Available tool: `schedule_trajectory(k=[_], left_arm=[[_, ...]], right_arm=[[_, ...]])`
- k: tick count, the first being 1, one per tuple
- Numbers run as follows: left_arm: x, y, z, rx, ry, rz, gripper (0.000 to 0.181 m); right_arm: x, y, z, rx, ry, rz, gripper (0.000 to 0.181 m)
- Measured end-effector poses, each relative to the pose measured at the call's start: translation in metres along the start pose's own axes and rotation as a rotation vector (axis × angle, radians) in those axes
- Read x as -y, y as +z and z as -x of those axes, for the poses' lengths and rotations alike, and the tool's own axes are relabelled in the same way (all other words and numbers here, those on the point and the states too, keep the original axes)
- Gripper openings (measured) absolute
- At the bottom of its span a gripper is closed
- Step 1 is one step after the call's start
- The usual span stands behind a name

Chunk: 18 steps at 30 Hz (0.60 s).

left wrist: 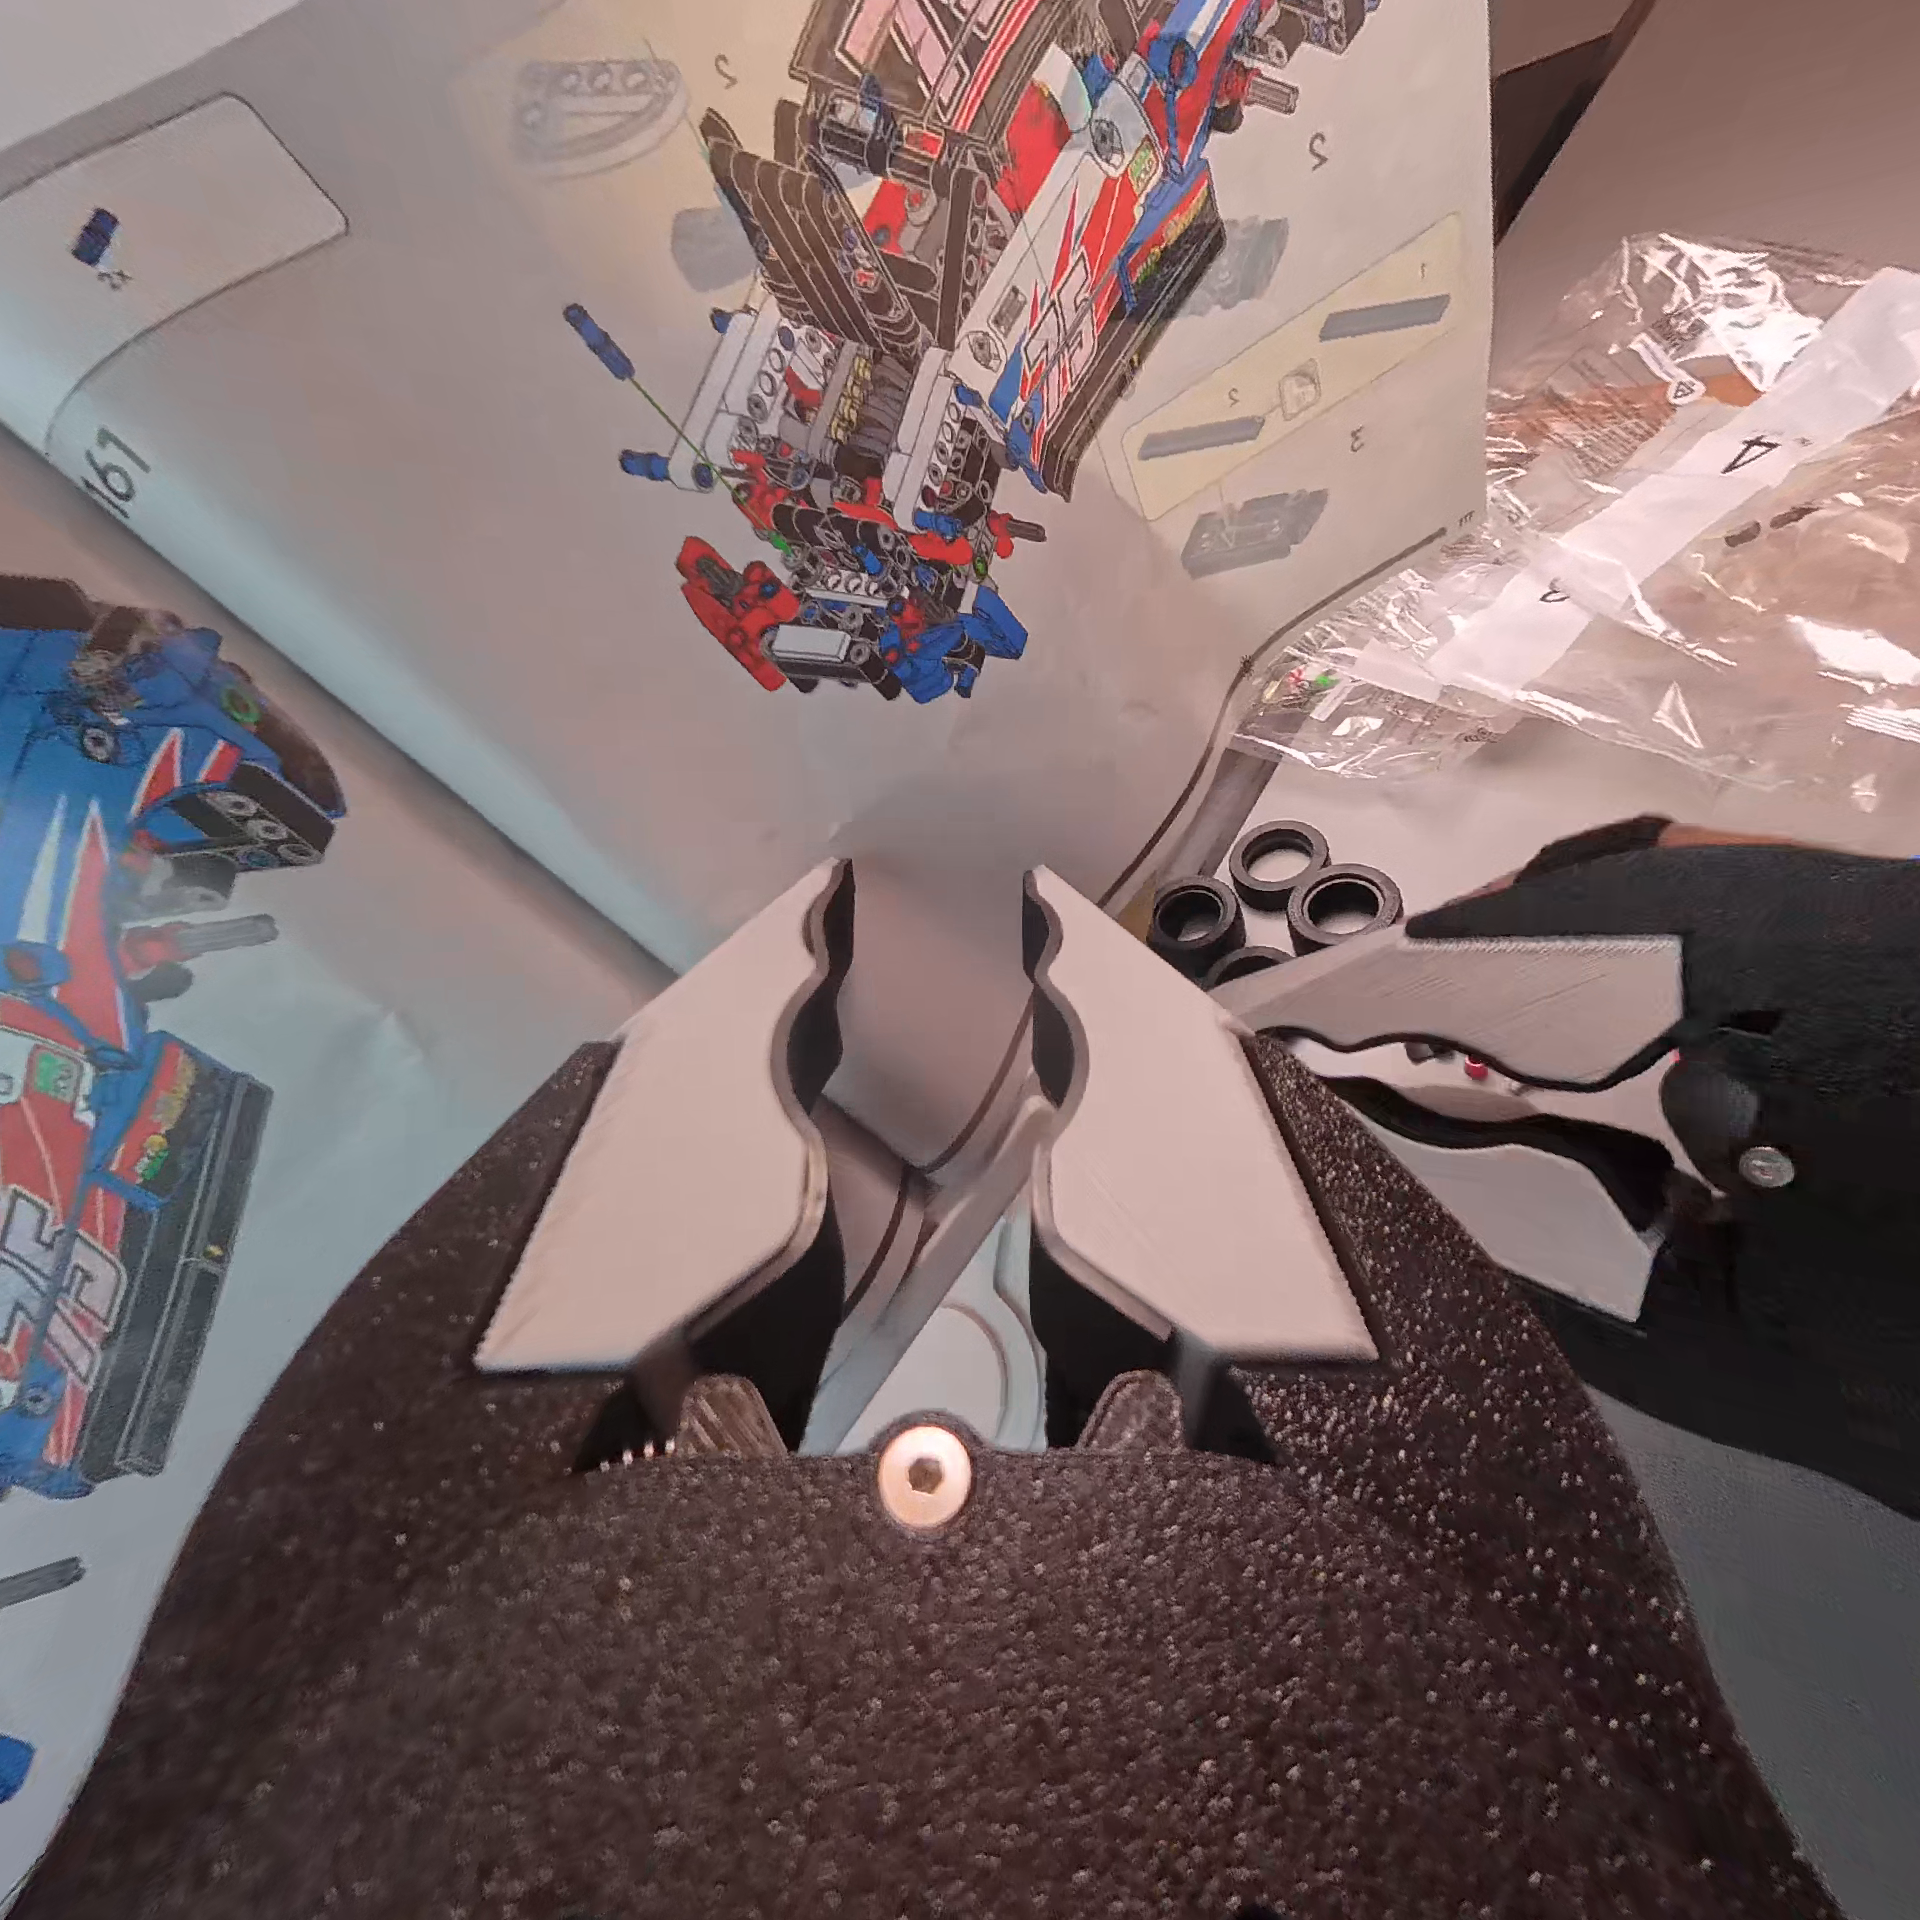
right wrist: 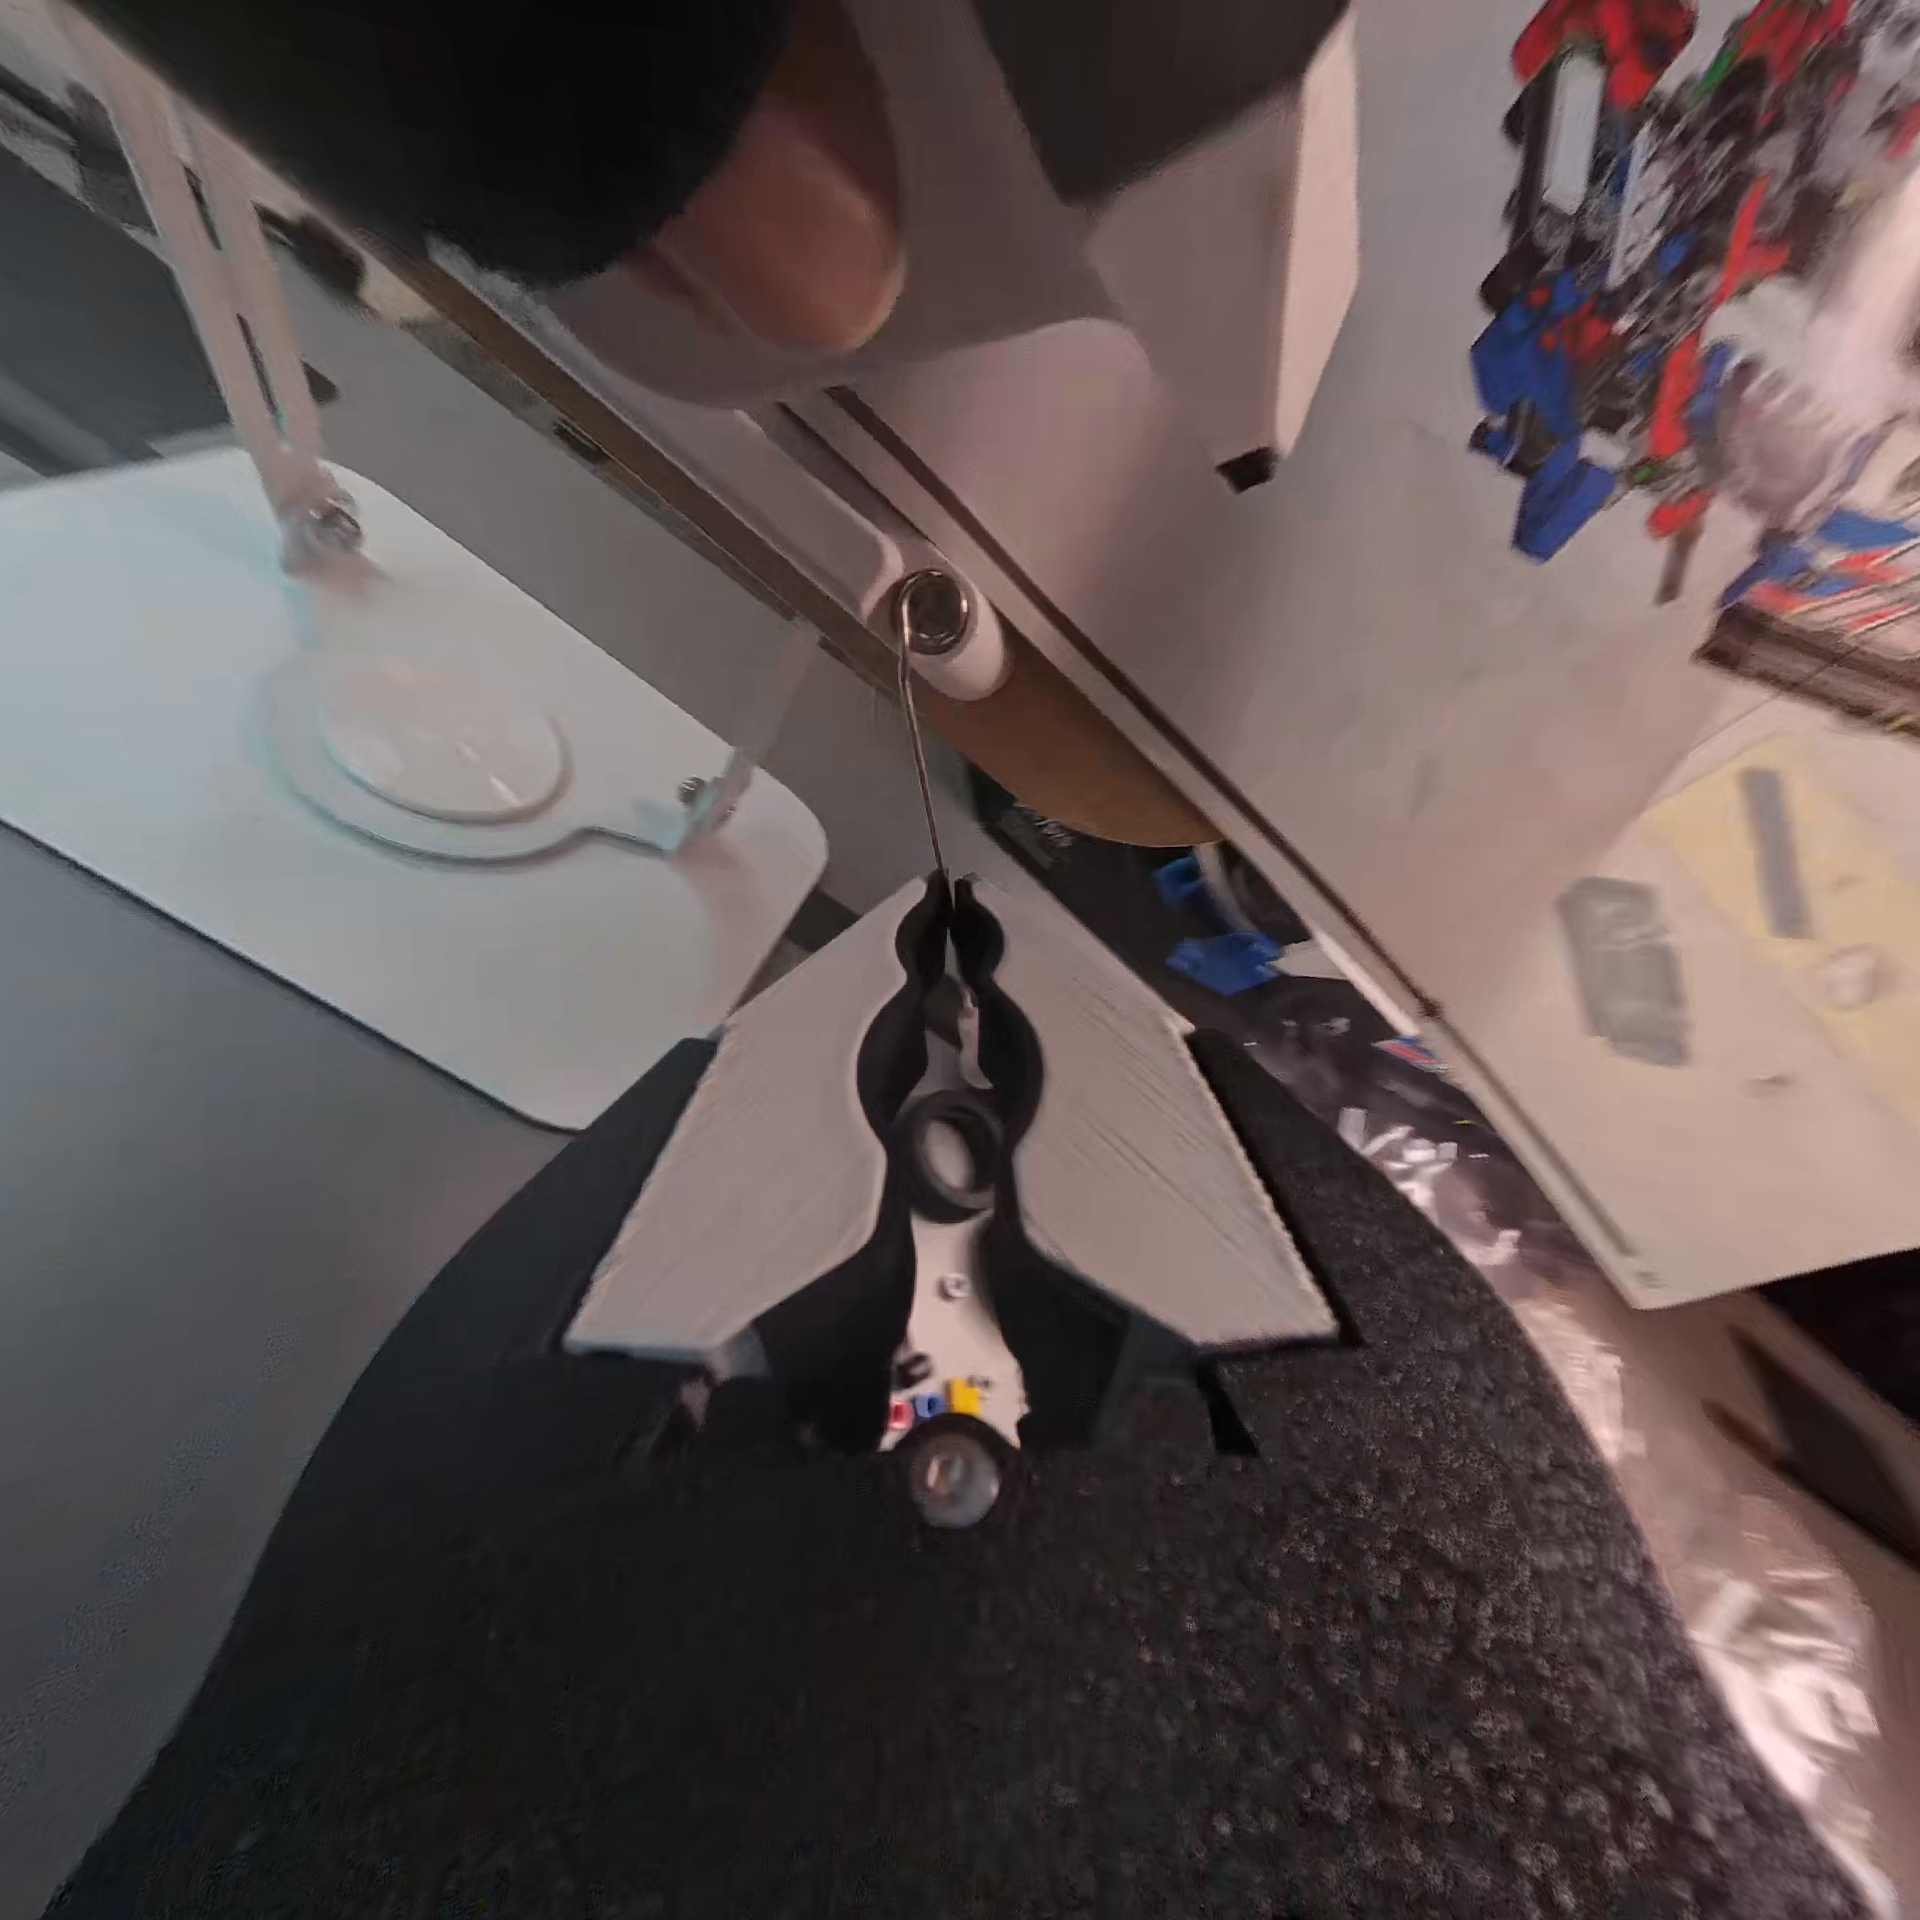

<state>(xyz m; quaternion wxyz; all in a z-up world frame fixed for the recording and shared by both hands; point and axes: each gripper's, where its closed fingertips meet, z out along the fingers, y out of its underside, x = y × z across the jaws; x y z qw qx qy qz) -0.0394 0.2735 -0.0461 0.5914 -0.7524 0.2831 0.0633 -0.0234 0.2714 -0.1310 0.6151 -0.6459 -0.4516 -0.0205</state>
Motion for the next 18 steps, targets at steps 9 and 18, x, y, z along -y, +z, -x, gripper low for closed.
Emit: schedule_trajectory(k=[9, 18], left_arm=[[-0.001, 0.002, 0.004, 0.004, -0.010, -0.013, 0.018], [0.003, -0.002, 0.002, 0.006, -0.083, -0.093, 0.020]], right_arm=[[0.041, -0.012, -0.044, -0.229, -0.798, -0.020, 0.006], [0.054, -0.010, -0.059, -0.115, -0.553, -0.076, 0.035]])
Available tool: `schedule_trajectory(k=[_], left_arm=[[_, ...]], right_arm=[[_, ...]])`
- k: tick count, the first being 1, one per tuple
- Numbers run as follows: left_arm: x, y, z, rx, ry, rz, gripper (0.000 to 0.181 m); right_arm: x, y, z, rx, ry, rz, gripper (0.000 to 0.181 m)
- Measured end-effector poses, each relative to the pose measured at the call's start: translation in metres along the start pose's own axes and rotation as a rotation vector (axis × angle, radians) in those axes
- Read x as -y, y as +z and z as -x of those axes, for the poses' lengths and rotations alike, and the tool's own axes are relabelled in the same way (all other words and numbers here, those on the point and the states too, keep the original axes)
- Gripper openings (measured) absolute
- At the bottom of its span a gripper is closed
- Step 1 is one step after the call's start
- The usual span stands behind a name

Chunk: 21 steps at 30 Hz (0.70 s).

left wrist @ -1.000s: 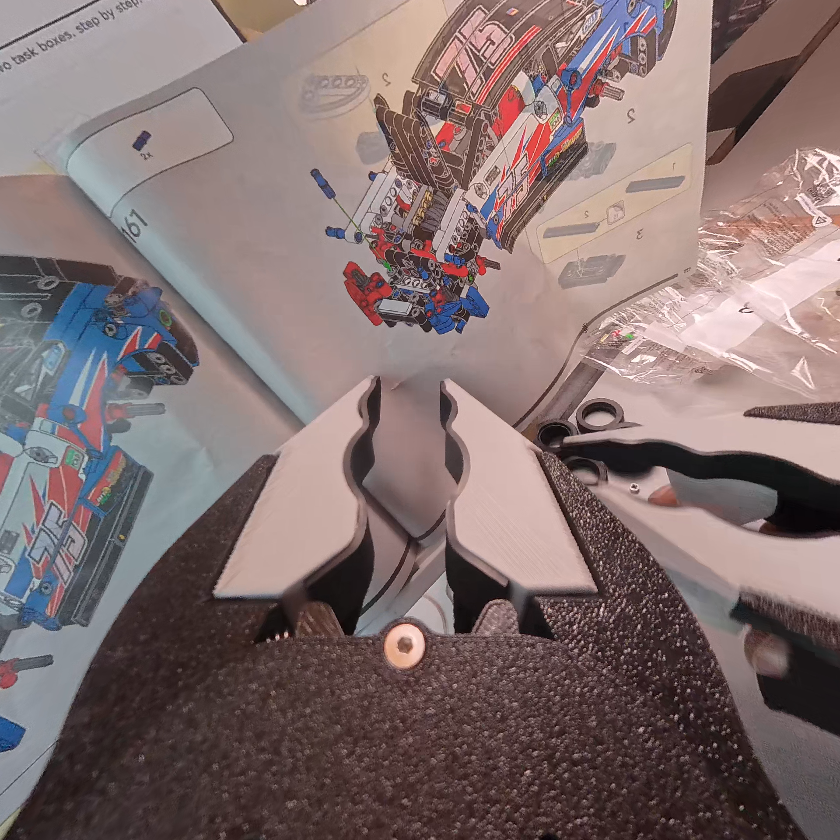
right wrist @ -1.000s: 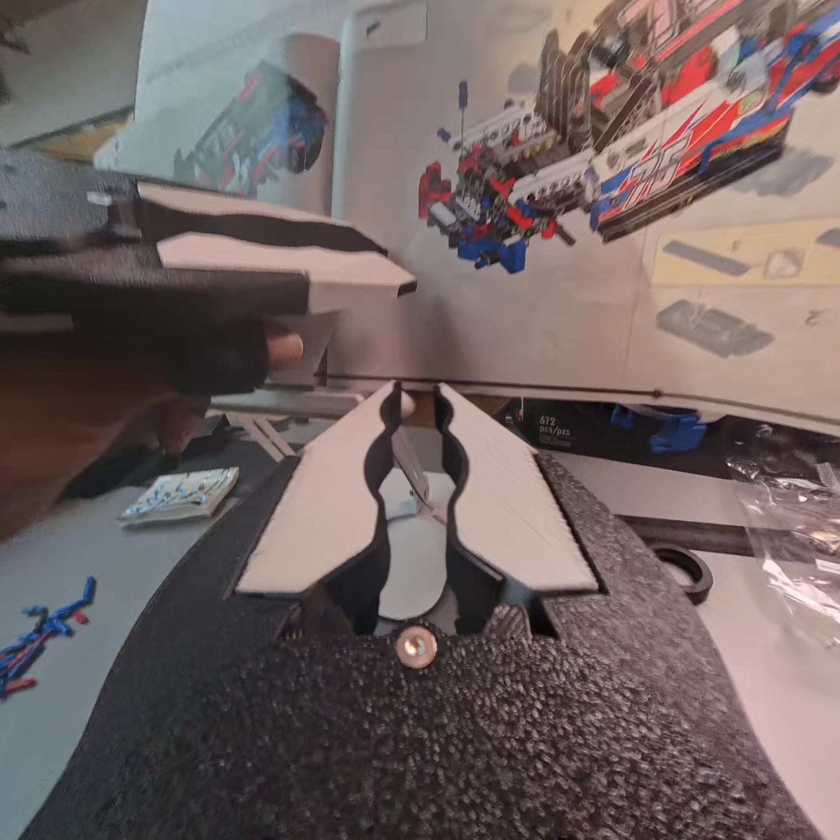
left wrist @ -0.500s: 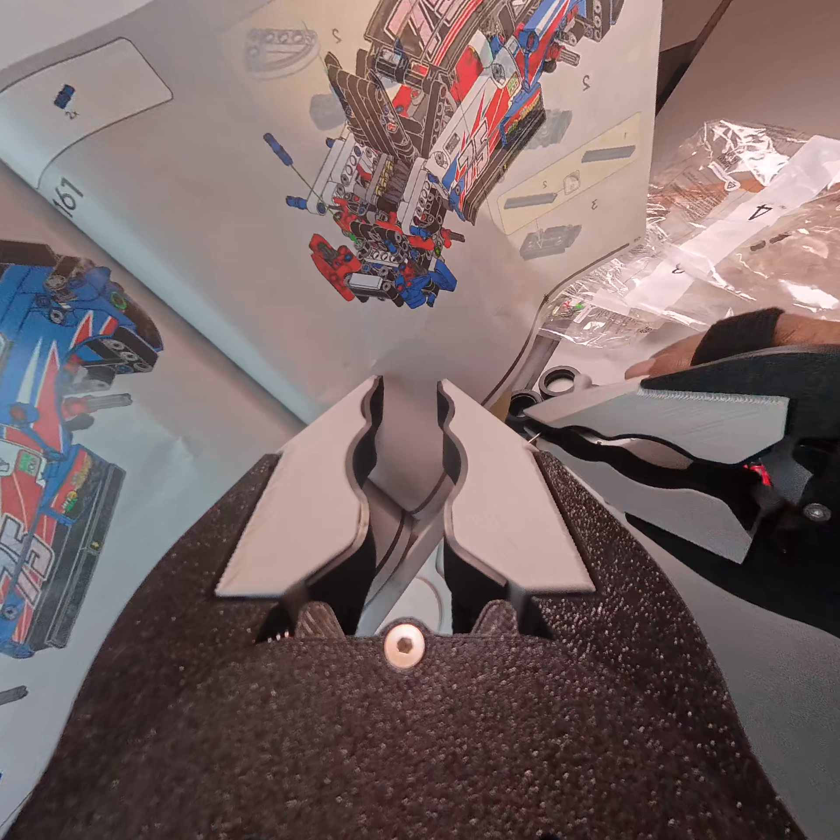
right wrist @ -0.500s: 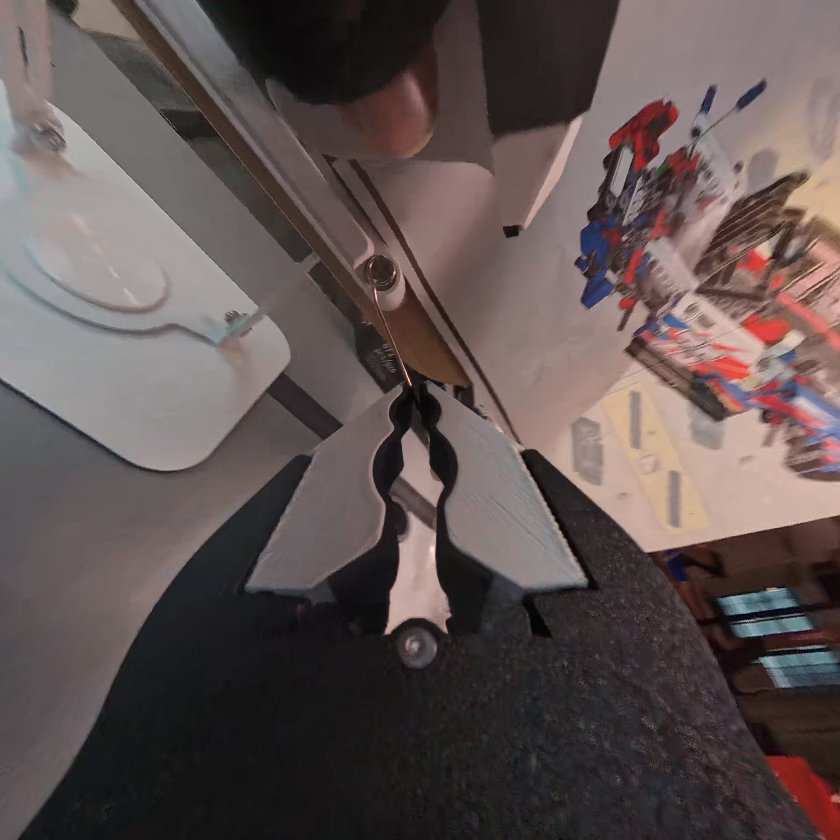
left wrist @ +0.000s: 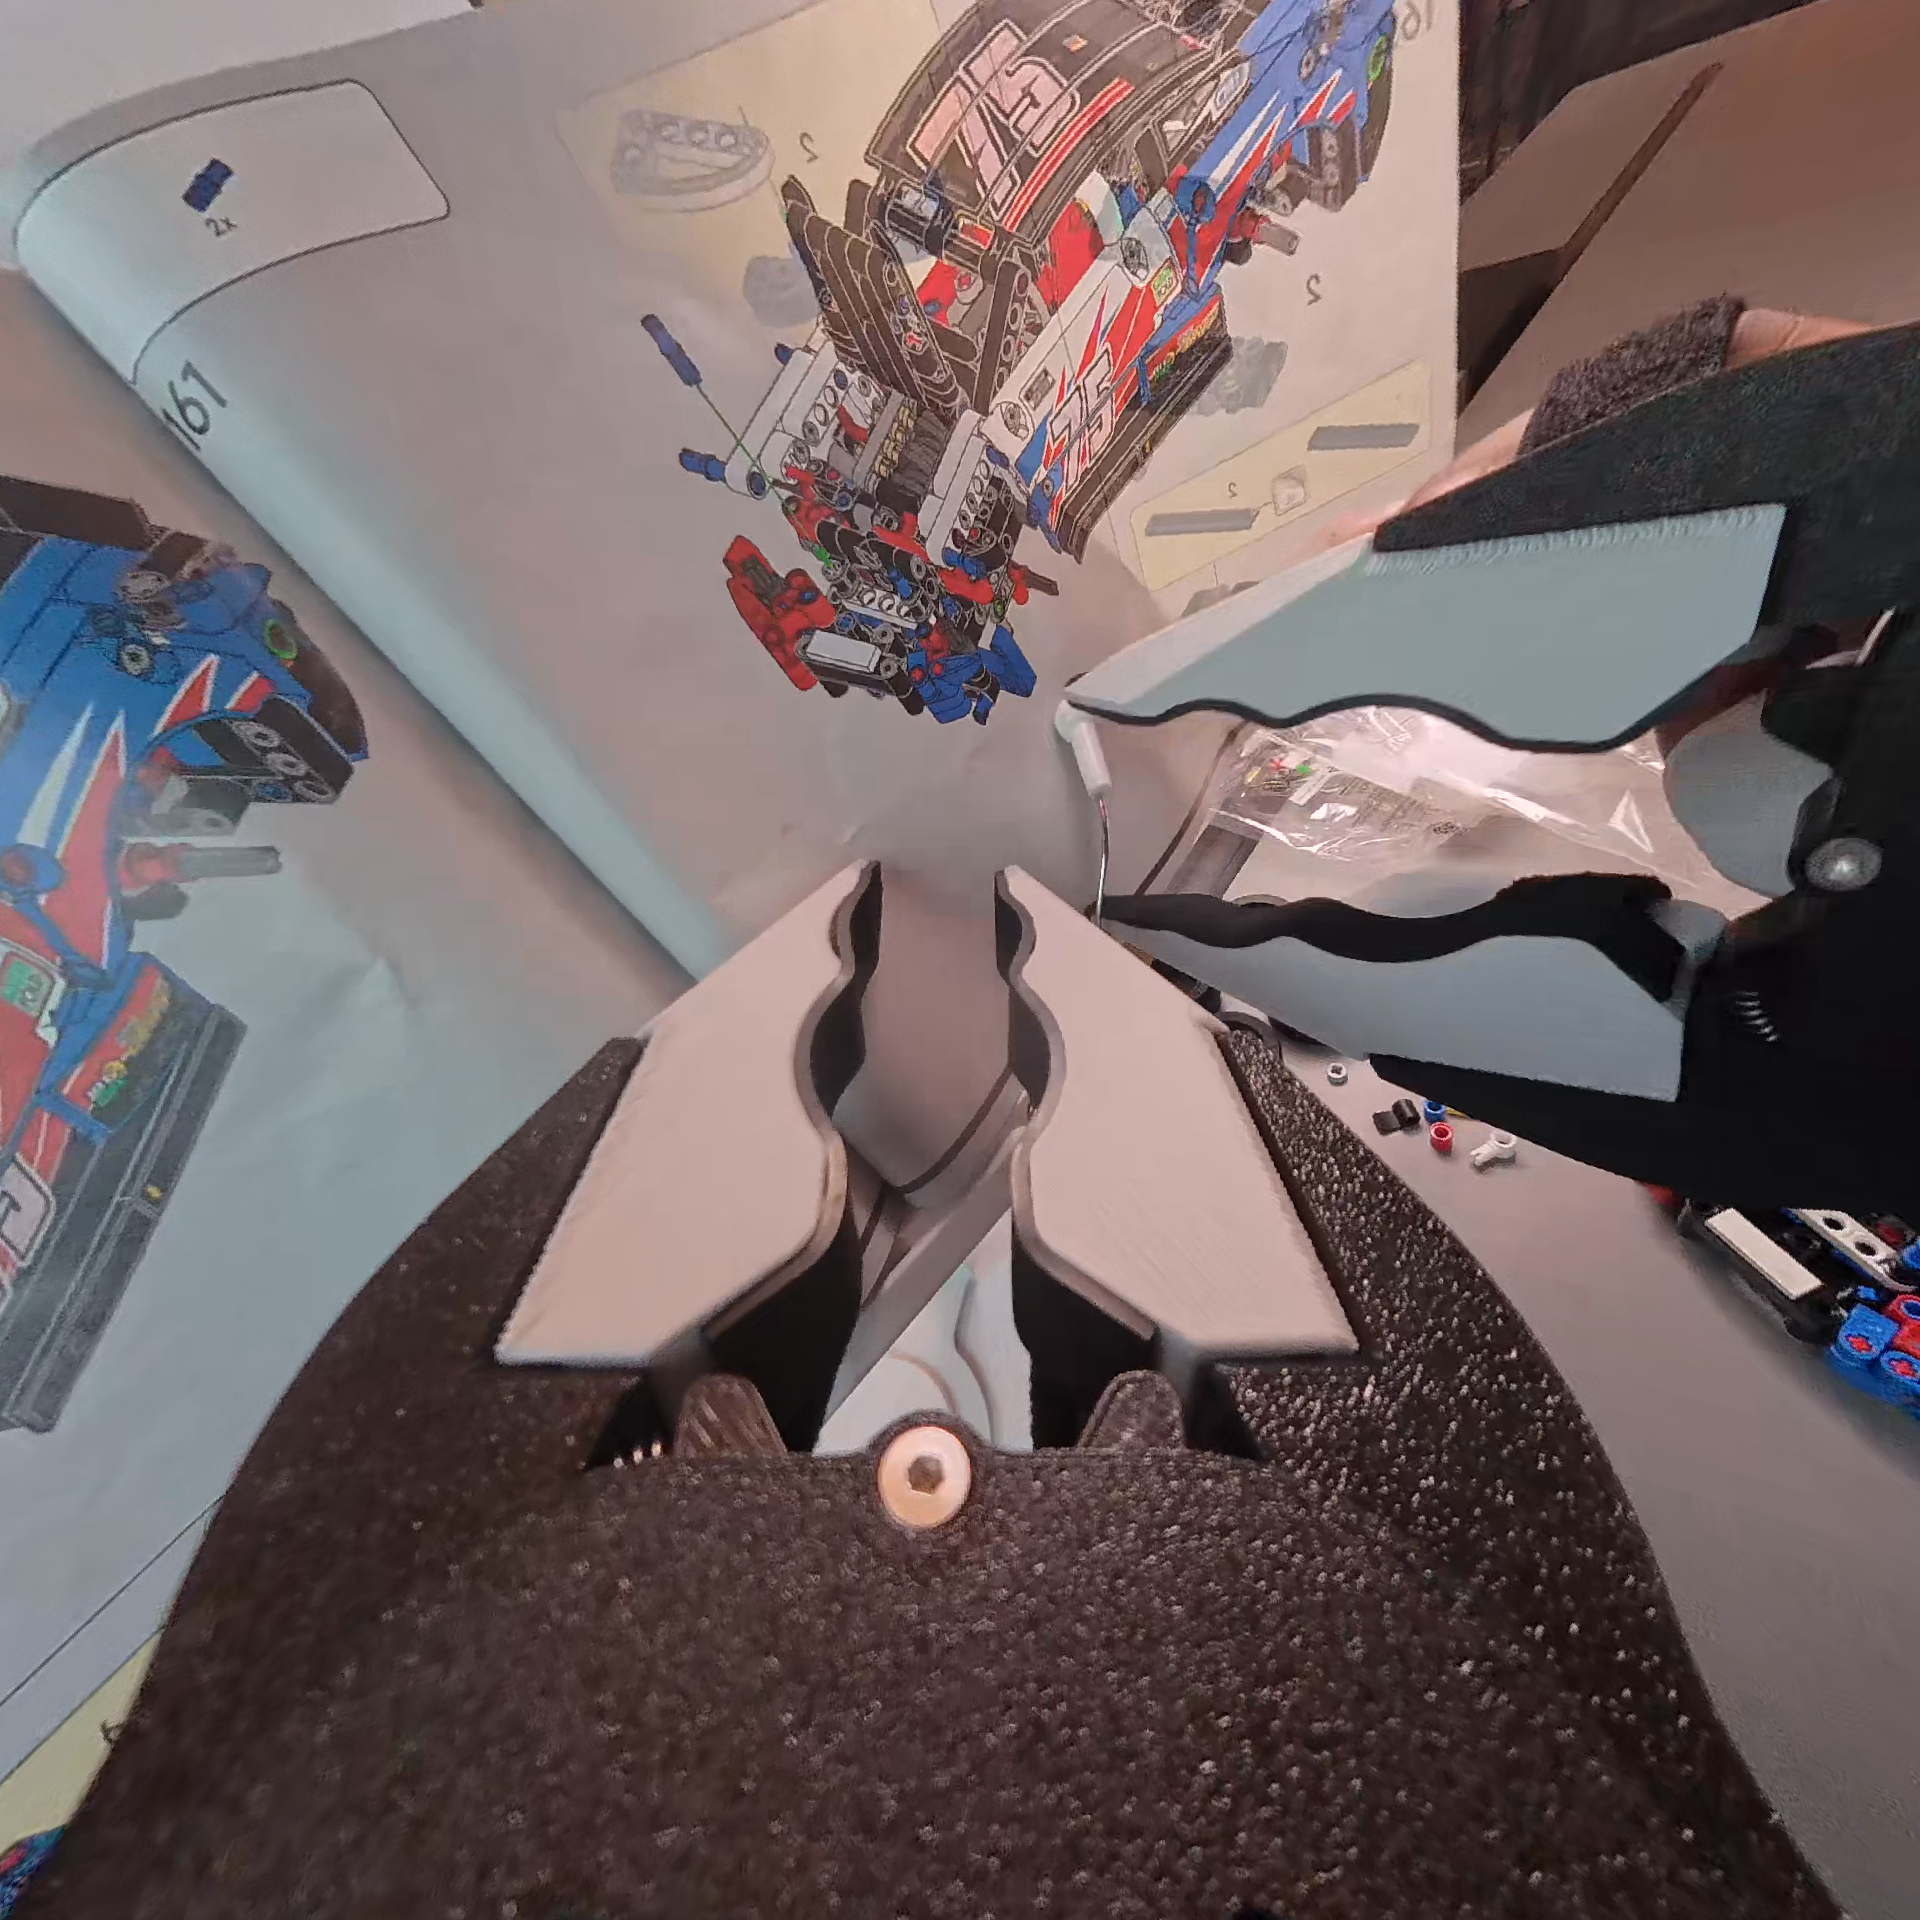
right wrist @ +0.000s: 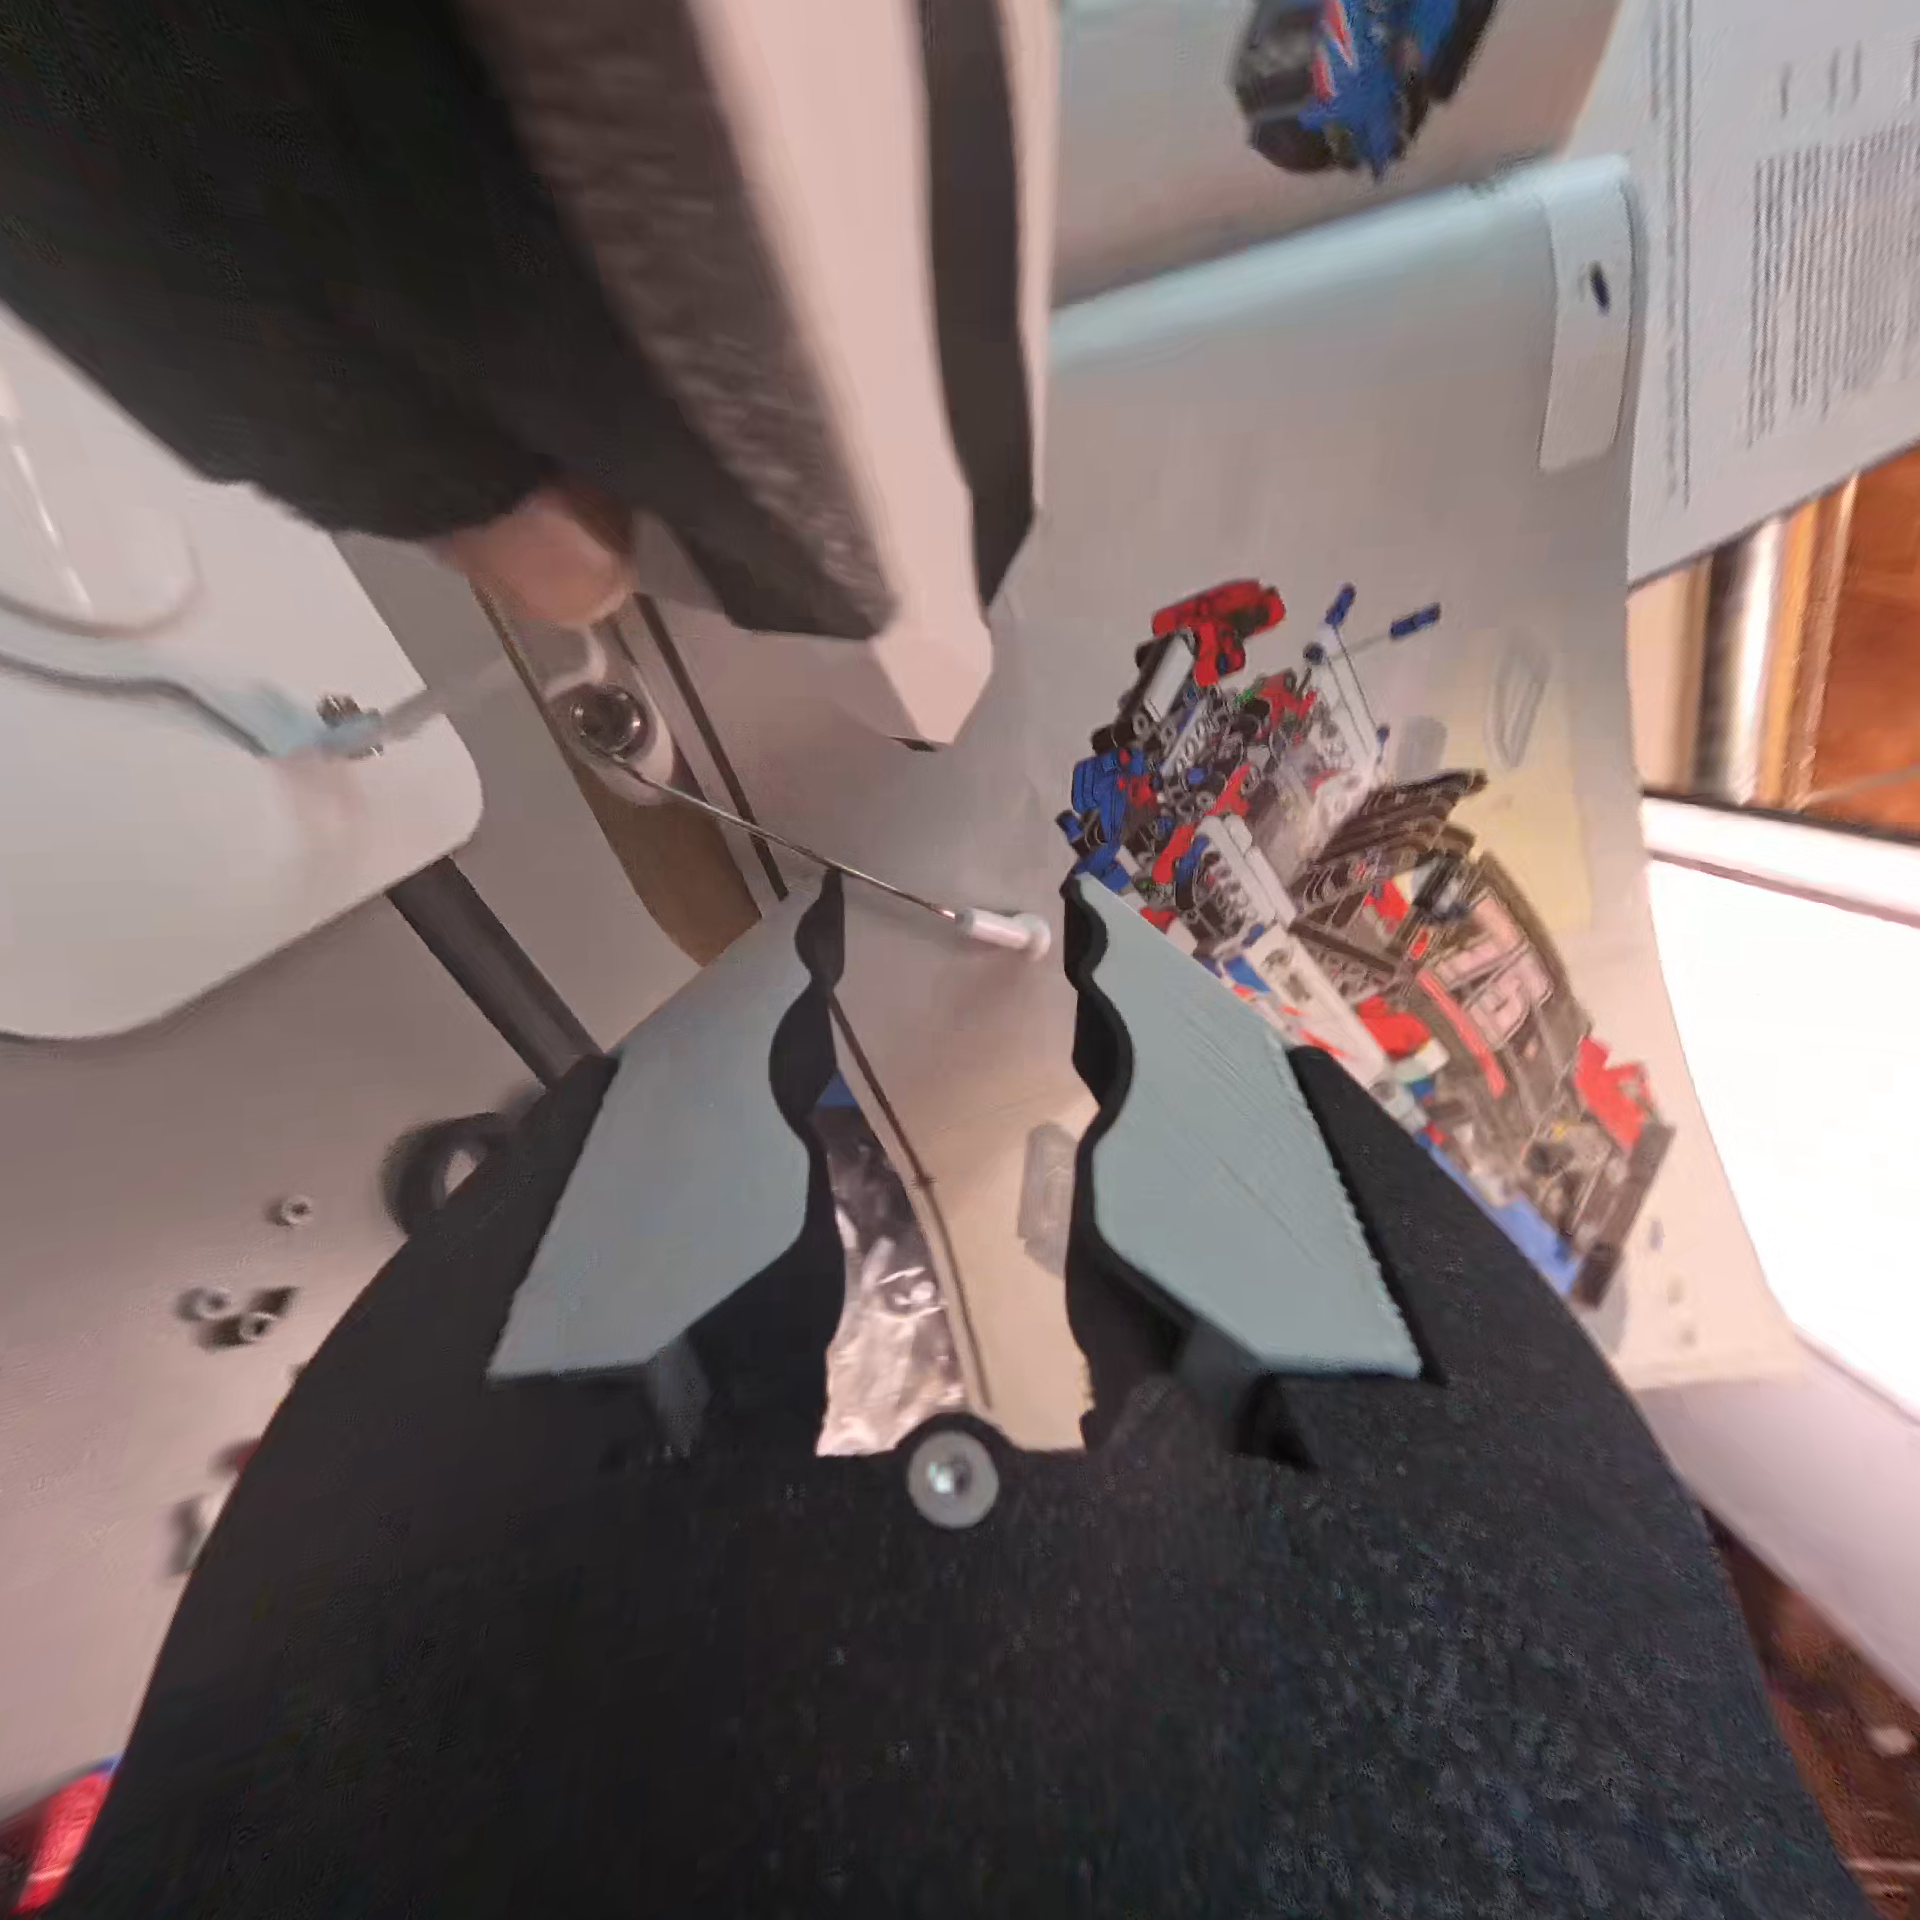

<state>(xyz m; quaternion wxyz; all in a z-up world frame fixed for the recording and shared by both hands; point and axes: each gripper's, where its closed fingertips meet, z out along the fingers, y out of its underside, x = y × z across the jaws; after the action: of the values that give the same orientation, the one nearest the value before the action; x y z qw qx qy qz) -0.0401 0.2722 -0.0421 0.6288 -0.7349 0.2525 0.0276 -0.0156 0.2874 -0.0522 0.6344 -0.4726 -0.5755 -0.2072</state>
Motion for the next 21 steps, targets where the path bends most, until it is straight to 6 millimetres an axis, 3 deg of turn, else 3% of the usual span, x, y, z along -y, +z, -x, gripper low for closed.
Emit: schedule_trajectory(k=[3, 5, 8, 11, 14, 17, 21], left_arm=[[0.004, -0.009, -0.004, -0.010, -0.010, -0.030, 0.025], [0.007, -0.018, -0.004, -0.001, -0.015, -0.051, 0.031], [0.007, -0.032, -0.001, 0.018, -0.051, -0.076, 0.034], [0.000, -0.037, 0.001, 0.012, -0.091, -0.068, 0.035], [-0.012, -0.031, 0.003, 0.002, -0.113, -0.020, 0.035], [-0.014, -0.028, 0.003, -0.001, -0.114, -0.016, 0.036], [-0.011, -0.046, 0.003, 0.019, -0.118, -0.064, 0.041]], right_arm=[[-0.011, -0.009, 0.001, 0.016, 0.348, -0.025, 0.036], [-0.017, -0.013, 0.013, 0.120, 0.653, -0.062, 0.037], [-0.006, -0.014, 0.022, 0.325, 1.066, -0.206, 0.042], [0.004, -0.010, 0.018, 0.465, 1.325, -0.266, 0.044], [0.007, -0.004, 0.008, 0.448, 1.369, -0.271, 0.024], [0.002, 0.001, 0.007, 0.367, 1.258, -0.229, 0.012], [0.000, -0.003, 0.007, 0.346, 1.192, -0.269, 0.009]])
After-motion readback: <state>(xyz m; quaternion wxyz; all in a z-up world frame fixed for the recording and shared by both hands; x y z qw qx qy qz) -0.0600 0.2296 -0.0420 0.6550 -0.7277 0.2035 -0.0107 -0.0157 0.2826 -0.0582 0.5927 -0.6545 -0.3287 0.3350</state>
